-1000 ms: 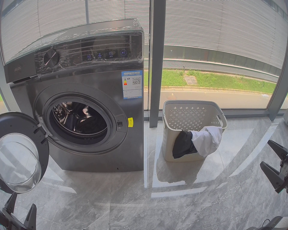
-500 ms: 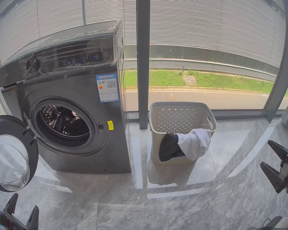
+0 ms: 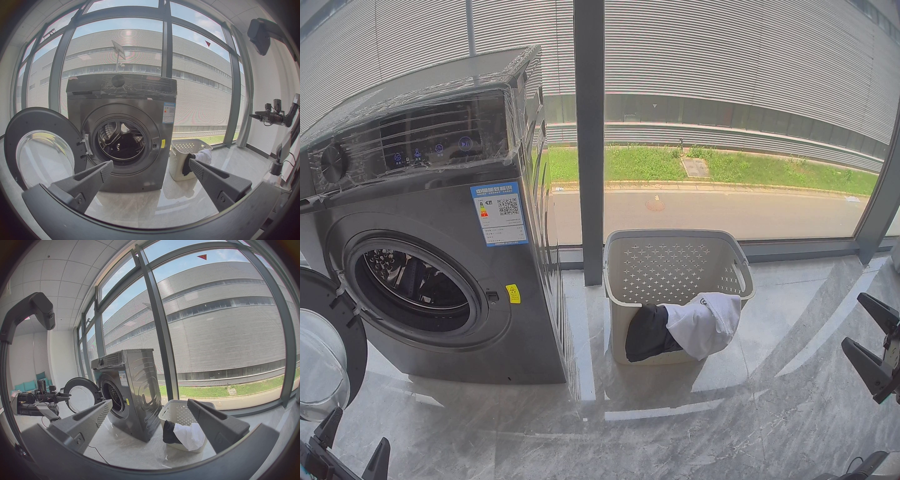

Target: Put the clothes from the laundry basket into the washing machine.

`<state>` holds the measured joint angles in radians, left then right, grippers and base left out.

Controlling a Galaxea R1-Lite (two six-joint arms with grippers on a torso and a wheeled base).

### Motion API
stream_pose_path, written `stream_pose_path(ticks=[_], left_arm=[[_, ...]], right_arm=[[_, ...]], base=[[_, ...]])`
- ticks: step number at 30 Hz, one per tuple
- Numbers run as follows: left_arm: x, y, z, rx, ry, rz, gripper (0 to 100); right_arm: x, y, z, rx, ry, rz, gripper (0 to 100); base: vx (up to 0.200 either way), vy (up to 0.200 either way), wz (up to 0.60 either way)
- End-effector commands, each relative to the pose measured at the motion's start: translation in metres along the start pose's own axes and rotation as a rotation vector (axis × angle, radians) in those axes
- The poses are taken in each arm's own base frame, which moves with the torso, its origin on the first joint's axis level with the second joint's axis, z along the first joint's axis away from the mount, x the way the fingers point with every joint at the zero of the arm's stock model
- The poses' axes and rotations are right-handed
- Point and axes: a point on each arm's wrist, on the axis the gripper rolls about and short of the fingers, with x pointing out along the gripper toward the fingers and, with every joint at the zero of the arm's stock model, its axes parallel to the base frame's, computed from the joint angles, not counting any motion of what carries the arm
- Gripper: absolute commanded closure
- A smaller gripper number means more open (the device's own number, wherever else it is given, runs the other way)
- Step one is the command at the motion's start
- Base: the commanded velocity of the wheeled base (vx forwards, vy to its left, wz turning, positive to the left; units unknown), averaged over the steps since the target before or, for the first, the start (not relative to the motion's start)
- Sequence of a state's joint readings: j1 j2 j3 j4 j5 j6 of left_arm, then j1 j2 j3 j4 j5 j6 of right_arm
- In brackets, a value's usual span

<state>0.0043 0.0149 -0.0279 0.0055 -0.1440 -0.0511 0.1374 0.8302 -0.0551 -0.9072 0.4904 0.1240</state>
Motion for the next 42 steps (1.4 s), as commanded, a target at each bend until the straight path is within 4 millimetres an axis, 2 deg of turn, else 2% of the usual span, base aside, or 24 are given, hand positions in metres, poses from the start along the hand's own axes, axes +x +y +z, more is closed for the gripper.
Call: stream_pose_path(ticks=[1, 13, 23, 24, 26, 27, 29, 30, 32, 33, 39, 40, 42], left_arm=[[0.000, 0.000, 0.000, 0.000, -0.006, 0.001, 0], [-0.001, 0.000, 0.000, 0.002, -0.018, -0.008, 0], [-0.001, 0.000, 0.000, 0.002, -0.018, -0.008, 0], [-0.001, 0.000, 0.000, 0.003, -0.018, -0.010, 0], [-0.001, 0.000, 0.000, 0.002, -0.018, -0.010, 0], [-0.001, 0.000, 0.000, 0.003, -0.016, -0.011, 0], [-0.001, 0.000, 0.000, 0.003, -0.015, -0.011, 0], [-0.001, 0.000, 0.000, 0.003, -0.015, -0.011, 0], [-0.001, 0.000, 0.000, 0.003, -0.013, -0.011, 0], [-0.001, 0.000, 0.000, 0.003, -0.018, -0.011, 0], [-0.001, 0.000, -0.001, 0.003, -0.018, -0.010, 0], [-0.001, 0.000, 0.000, 0.004, -0.024, -0.010, 0], [-0.001, 0.000, 0.000, 0.005, -0.027, -0.009, 0]], right_arm=[[0.000, 0.000, 0.000, 0.001, 0.002, 0.001, 0], [0.006, -0.003, -0.003, 0.019, 0.034, 0.001, 0], [0.030, -0.016, -0.019, 0.083, 0.184, 0.007, 0], [0.040, -0.020, -0.024, 0.097, 0.229, 0.020, 0], [0.046, -0.022, -0.027, 0.106, 0.252, 0.023, 0], [0.056, -0.027, -0.032, 0.126, 0.296, 0.024, 0], [0.061, -0.029, -0.036, 0.138, 0.320, 0.022, 0], [0.069, -0.034, -0.048, 0.161, 0.386, 0.017, 0], [0.071, -0.036, -0.053, 0.168, 0.414, 0.013, 0], [0.077, -0.039, -0.065, 0.183, 0.478, 0.017, 0], [0.089, -0.034, -0.088, 0.215, 0.598, 0.069, 0], [0.091, -0.032, -0.101, 0.237, 0.665, 0.079, 0], [0.090, -0.029, -0.114, 0.246, 0.738, 0.060, 0]], base=[[0.200, 0.000, 0.00], [0.150, -0.017, 0.00], [0.200, -0.200, 0.00], [0.200, -0.200, 0.00], [0.200, -0.200, 0.00], [0.200, -0.200, 0.00], [0.200, 0.000, 0.00], [0.200, 0.000, 0.00], [0.200, 0.000, 0.00], [0.200, 0.000, 0.00], [0.100, 0.000, 0.00], [0.000, 0.000, 0.00], [0.000, 0.000, 0.00]])
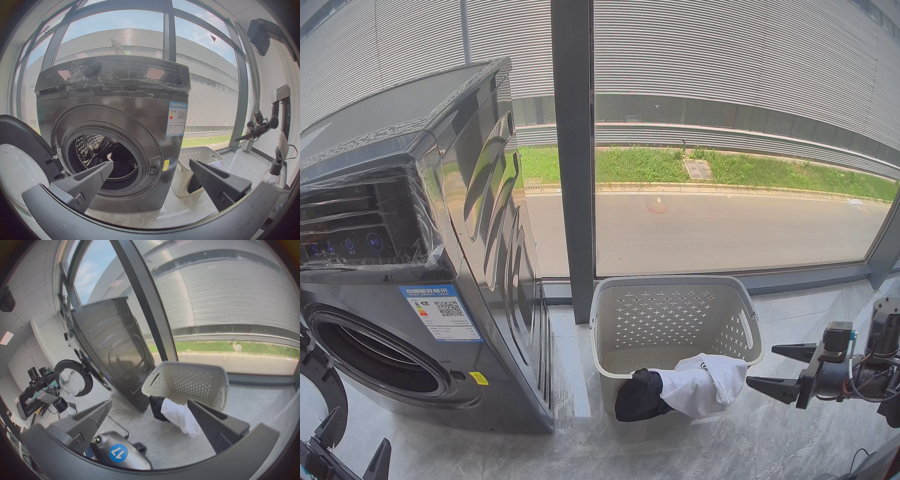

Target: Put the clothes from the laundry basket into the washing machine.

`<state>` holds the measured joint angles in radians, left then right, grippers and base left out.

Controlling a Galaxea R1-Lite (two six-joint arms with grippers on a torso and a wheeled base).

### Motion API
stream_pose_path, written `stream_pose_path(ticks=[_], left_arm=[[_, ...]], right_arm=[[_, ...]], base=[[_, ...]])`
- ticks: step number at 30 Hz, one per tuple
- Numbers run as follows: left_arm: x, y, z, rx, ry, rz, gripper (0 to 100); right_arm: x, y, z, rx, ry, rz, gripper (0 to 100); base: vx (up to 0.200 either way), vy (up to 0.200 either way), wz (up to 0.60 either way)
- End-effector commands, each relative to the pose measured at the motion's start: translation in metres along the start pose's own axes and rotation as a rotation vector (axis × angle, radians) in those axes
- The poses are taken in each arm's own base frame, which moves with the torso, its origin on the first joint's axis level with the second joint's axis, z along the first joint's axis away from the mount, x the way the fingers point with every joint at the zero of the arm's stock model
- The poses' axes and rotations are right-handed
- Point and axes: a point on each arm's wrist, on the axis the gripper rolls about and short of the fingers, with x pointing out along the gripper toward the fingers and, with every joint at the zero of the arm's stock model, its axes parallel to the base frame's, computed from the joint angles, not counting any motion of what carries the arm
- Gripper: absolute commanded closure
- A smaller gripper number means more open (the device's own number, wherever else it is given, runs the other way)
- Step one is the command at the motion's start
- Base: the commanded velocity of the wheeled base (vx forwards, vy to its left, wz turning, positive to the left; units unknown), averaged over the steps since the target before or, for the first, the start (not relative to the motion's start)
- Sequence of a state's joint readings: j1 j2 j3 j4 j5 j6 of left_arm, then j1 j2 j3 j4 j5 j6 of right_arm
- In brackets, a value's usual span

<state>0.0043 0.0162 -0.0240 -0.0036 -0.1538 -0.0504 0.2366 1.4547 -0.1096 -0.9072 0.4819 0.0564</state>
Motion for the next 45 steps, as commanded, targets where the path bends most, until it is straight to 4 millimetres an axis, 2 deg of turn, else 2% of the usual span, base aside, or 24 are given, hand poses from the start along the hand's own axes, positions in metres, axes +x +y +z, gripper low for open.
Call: stream_pose_path(ticks=[1, 3, 9, 14, 15, 18, 22, 32, 40, 41, 42, 45], left_arm=[[-0.001, 0.000, 0.000, 0.003, -0.024, 0.001, 0], [-0.001, 0.000, -0.001, 0.003, -0.024, 0.004, 0], [-0.001, 0.000, -0.001, 0.004, -0.027, 0.001, 0], [-0.001, 0.000, -0.001, 0.004, -0.027, 0.001, 0], [-0.001, 0.000, -0.001, 0.004, -0.027, 0.001, 0], [-0.001, 0.000, -0.001, 0.005, -0.027, 0.001, 0], [-0.001, 0.000, -0.001, 0.005, -0.027, 0.003, 0], [-0.001, 0.000, -0.001, 0.005, -0.027, 0.007, 0], [-0.001, 0.000, -0.001, 0.005, -0.027, 0.007, 0], [-0.001, 0.000, -0.001, 0.005, -0.027, 0.009, 0], [-0.001, 0.000, -0.001, 0.005, -0.027, 0.009, 0], [-0.001, 0.000, 0.000, 0.007, -0.029, 0.009, 0]], right_arm=[[0.029, -0.003, -0.033, 0.063, 0.228, 0.009, 0], [0.036, -0.006, -0.047, 0.087, 0.313, -0.039, 0], [0.045, -0.015, -0.060, 0.139, 0.391, -0.194, 0], [0.057, -0.022, -0.067, 0.151, 0.439, -0.233, 0], [0.068, -0.028, -0.068, 0.157, 0.449, -0.266, 0], [0.085, -0.036, -0.070, 0.184, 0.455, -0.318, 0], [0.099, -0.042, -0.069, 0.192, 0.444, -0.369, 0], [0.117, -0.041, -0.067, 0.154, 0.427, -0.434, 0], [0.112, -0.025, -0.081, 0.141, 0.492, -0.464, 0], [0.115, -0.019, -0.091, 0.143, 0.529, -0.476, 0], [0.117, -0.018, -0.093, 0.145, 0.533, -0.478, 0], [0.138, -0.016, -0.094, 0.179, 0.496, -0.513, 0]], base=[[0.000, 0.000, 0.00], [0.000, 0.000, 0.00], [0.000, 0.000, 0.00], [0.000, 0.000, 0.00], [0.000, 0.000, 0.00], [0.000, 0.000, 0.00], [0.000, 0.000, 0.00], [0.000, 0.000, 0.00], [0.000, 0.000, 0.00], [0.000, 0.000, 0.00], [0.000, 0.000, 0.00], [0.000, 0.000, 0.00]])
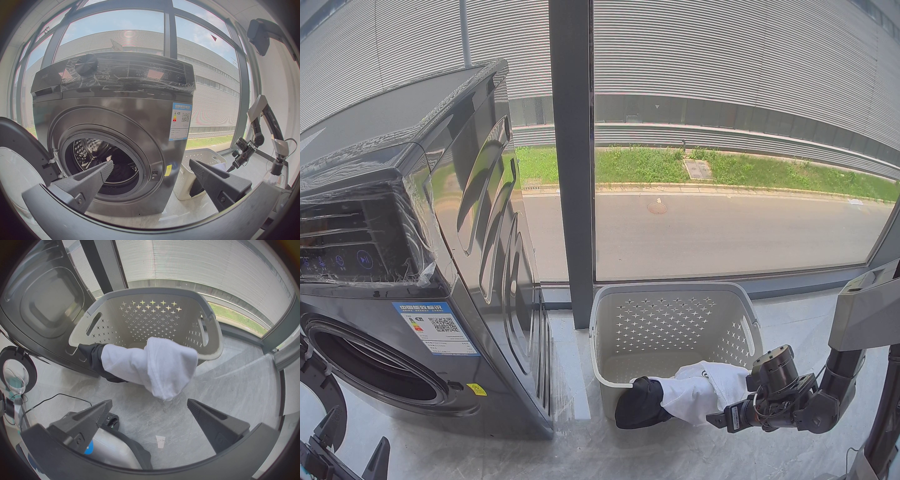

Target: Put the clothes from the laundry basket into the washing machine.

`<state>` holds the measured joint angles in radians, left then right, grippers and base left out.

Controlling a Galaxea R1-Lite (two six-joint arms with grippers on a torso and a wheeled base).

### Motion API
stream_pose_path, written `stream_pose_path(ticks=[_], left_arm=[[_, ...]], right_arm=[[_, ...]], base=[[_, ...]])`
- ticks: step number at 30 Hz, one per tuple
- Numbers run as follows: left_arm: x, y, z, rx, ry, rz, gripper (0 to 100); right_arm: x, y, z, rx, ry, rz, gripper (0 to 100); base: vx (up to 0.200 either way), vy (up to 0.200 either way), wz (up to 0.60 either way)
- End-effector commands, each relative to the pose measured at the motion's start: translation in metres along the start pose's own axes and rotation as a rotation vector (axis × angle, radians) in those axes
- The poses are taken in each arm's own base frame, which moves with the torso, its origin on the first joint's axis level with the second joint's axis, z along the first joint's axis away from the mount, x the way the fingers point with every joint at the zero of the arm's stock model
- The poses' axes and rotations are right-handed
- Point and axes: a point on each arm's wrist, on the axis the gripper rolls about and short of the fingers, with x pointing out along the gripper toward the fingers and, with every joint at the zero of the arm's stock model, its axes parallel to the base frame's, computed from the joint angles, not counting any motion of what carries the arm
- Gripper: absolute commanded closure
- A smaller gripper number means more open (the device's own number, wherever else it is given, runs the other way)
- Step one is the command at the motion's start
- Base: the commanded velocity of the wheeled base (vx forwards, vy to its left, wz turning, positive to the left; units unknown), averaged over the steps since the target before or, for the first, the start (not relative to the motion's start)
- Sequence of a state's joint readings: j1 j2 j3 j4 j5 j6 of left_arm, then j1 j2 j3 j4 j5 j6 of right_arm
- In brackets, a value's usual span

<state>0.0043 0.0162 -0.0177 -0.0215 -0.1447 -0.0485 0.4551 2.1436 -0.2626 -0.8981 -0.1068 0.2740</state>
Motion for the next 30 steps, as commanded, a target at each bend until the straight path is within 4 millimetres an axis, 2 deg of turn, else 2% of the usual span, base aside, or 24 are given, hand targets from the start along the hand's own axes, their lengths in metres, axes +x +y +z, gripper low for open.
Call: stream_pose_path(ticks=[1, 2, 8, 12, 18, 25, 26, 30], left_arm=[[-0.001, 0.000, 0.000, 0.003, -0.017, 0.000, 0], [-0.001, 0.000, 0.000, 0.003, -0.017, 0.002, 0], [-0.001, 0.000, 0.000, 0.003, -0.017, 0.002, 0], [-0.001, 0.000, -0.001, 0.003, -0.017, 0.002, 0], [-0.001, 0.000, 0.000, 0.004, -0.021, 0.001, 0], [-0.001, 0.000, 0.000, 0.004, -0.020, 0.001, 0], [-0.001, 0.000, 0.000, 0.004, -0.020, 0.001, 0], [-0.001, 0.000, 0.000, 0.003, -0.021, 0.001, 0]], right_arm=[[0.019, 0.016, -0.001, 0.017, 0.007, -0.020, 0], [0.027, 0.018, 0.002, 0.049, -0.006, -0.044, 0], [0.037, 0.016, -0.002, 0.111, 0.009, -0.085, 0], [0.046, 0.018, 0.008, 0.160, -0.030, -0.092, 0], [0.054, 0.007, 0.018, 0.270, -0.065, -0.136, 0], [0.059, 0.000, 0.016, 0.290, -0.052, -0.160, 0], [0.062, 0.000, 0.016, 0.295, -0.052, -0.160, 100], [0.067, 0.002, 0.018, 0.296, -0.056, -0.160, 100]], base=[[0.000, 0.000, 0.00], [0.000, 0.000, 0.00], [0.000, 0.000, 0.00], [0.000, 0.000, 0.00], [0.000, 0.000, 0.00], [0.000, 0.000, 0.00], [0.000, 0.000, 0.00], [0.000, 0.000, 0.00]])
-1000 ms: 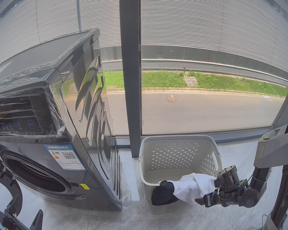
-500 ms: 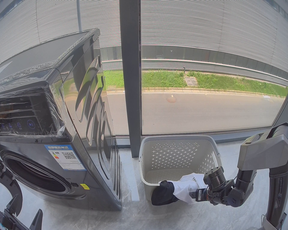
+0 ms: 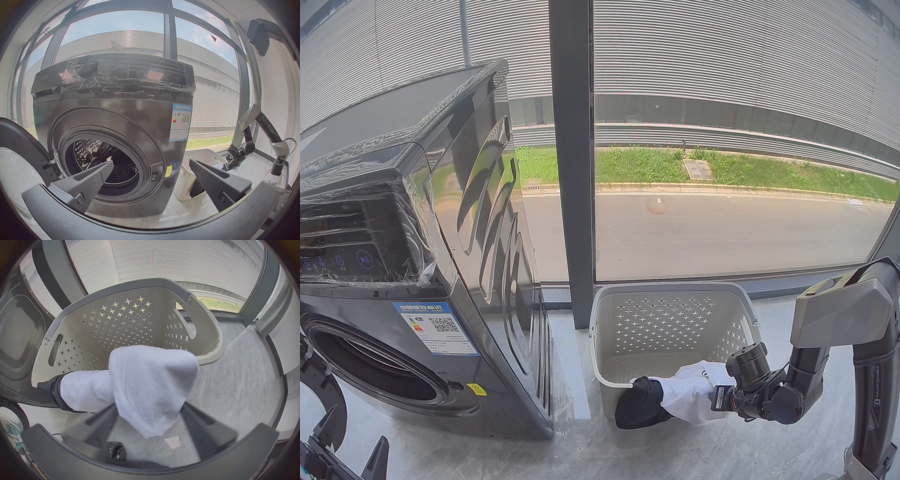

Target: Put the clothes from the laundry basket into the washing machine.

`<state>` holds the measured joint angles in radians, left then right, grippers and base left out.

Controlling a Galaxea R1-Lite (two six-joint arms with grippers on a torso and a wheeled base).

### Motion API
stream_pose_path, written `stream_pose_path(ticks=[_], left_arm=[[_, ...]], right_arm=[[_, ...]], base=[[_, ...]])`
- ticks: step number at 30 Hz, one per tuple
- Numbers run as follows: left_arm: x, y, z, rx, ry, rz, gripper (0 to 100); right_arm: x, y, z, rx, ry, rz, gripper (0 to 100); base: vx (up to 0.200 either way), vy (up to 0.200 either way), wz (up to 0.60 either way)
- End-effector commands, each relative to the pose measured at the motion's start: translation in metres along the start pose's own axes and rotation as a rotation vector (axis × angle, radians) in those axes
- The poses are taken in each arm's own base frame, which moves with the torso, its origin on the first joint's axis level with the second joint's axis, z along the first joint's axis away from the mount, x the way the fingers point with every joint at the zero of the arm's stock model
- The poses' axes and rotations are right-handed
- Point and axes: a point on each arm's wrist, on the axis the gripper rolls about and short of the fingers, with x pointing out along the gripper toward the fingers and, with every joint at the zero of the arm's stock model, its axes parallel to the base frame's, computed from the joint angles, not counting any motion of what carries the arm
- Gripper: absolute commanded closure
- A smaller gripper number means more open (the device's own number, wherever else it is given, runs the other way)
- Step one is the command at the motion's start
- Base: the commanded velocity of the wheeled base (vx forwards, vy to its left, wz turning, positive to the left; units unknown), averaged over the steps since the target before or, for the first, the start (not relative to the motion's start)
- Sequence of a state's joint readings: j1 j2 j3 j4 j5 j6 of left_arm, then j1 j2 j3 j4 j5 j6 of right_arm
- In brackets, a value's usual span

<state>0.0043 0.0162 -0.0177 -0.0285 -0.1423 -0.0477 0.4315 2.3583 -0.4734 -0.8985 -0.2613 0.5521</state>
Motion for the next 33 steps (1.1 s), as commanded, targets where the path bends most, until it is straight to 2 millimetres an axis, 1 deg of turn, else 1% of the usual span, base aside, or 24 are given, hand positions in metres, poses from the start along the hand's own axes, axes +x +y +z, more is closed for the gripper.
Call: stream_pose_path(ticks=[1, 8, 10, 11, 12, 13, 14, 16, 17, 18, 19, 20, 21, 22, 23, 24, 25, 28, 31, 33], left_arm=[[-0.001, 0.000, -0.001, 0.001, -0.014, -0.001, 0], [-0.001, 0.000, -0.001, 0.000, -0.013, -0.001, 0], [-0.001, 0.000, -0.001, 0.002, -0.013, -0.001, 0], [-0.001, 0.000, -0.001, 0.002, -0.013, -0.001, 0], [-0.001, 0.000, -0.001, 0.002, -0.013, -0.001, 0], [-0.001, 0.000, -0.001, 0.002, -0.013, -0.001, 0], [-0.001, 0.000, -0.001, 0.002, -0.013, -0.001, 0], [-0.001, 0.000, -0.001, 0.002, -0.014, -0.001, 0], [-0.001, 0.000, -0.001, 0.002, -0.014, -0.001, 0], [-0.001, 0.000, -0.001, 0.002, -0.013, -0.002, 0], [-0.001, 0.000, -0.001, 0.002, -0.014, -0.002, 0], [-0.001, 0.000, -0.001, 0.002, -0.014, -0.002, 0], [-0.001, 0.000, -0.001, 0.002, -0.013, -0.004, 0], [-0.001, 0.000, -0.001, 0.002, -0.013, -0.004, 0], [-0.001, 0.000, -0.001, 0.002, -0.013, -0.005, 0], [-0.001, 0.000, -0.001, 0.002, -0.013, -0.007, 0], [-0.001, 0.000, -0.001, 0.002, -0.012, -0.008, 0], [-0.001, 0.000, -0.001, 0.002, -0.012, -0.010, 0], [-0.001, 0.000, -0.001, 0.000, -0.012, -0.011, 0], [-0.001, 0.000, -0.001, 0.002, -0.012, -0.011, 0]], right_arm=[[0.006, 0.001, -0.001, -0.002, 0.006, -0.005, 100], [0.009, 0.002, -0.001, 0.002, 0.005, -0.003, 100], [0.006, 0.002, 0.000, 0.010, 0.004, 0.000, 100], [-0.003, 0.002, 0.003, 0.011, -0.010, 0.012, 100], [-0.020, 0.003, 0.009, 0.016, -0.040, 0.047, 100], [-0.028, 0.004, 0.013, 0.018, -0.057, 0.063, 100], [-0.058, 0.007, 0.020, 0.016, -0.107, 0.134, 100], [-0.108, 0.010, 0.030, 0.010, -0.193, 0.278, 100], [-0.137, 0.010, 0.036, 0.010, -0.261, 0.365, 100], [-0.161, 0.009, 0.040, 0.008, -0.320, 0.441, 100], [-0.173, 0.008, 0.042, 0.010, -0.353, 0.476, 100], [-0.202, 0.003, 0.048, 0.016, -0.436, 0.567, 100], [-0.220, -0.002, 0.051, 0.023, -0.493, 0.624, 100], [-0.233, -0.006, 0.053, 0.025, -0.533, 0.661, 100], [-0.253, -0.013, 0.054, 0.024, -0.599, 0.725, 100], [-0.269, -0.018, 0.054, 0.007, -0.646, 0.786, 100], [-0.281, -0.023, 0.052, -0.027, -0.683, 0.836, 100], [-0.303, -0.033, 0.049, -0.189, -0.818, 0.875, 100], [-0.309, -0.036, 0.047, -0.300, -0.890, 0.854, 100], [-0.309, -0.038, 0.046, -0.388, -0.938, 0.803, 100]], base=[[0.000, 0.000, 0.00], [0.000, 0.000, 0.00], [0.000, 0.000, 0.00], [0.000, 0.000, 0.00], [0.000, 0.000, 0.00], [0.000, 0.000, 0.00], [0.000, 0.000, 0.00], [0.000, 0.000, 0.00], [0.000, 0.000, 0.00], [0.000, 0.000, 0.00], [0.000, 0.000, 0.00], [0.000, 0.000, 0.00], [0.000, 0.000, 0.00], [0.000, 0.000, 0.00], [0.000, 0.000, 0.00], [0.000, 0.000, 0.00], [0.000, 0.000, 0.00], [0.000, 0.000, 0.00], [0.000, 0.000, 0.00], [0.000, 0.000, 0.00]])
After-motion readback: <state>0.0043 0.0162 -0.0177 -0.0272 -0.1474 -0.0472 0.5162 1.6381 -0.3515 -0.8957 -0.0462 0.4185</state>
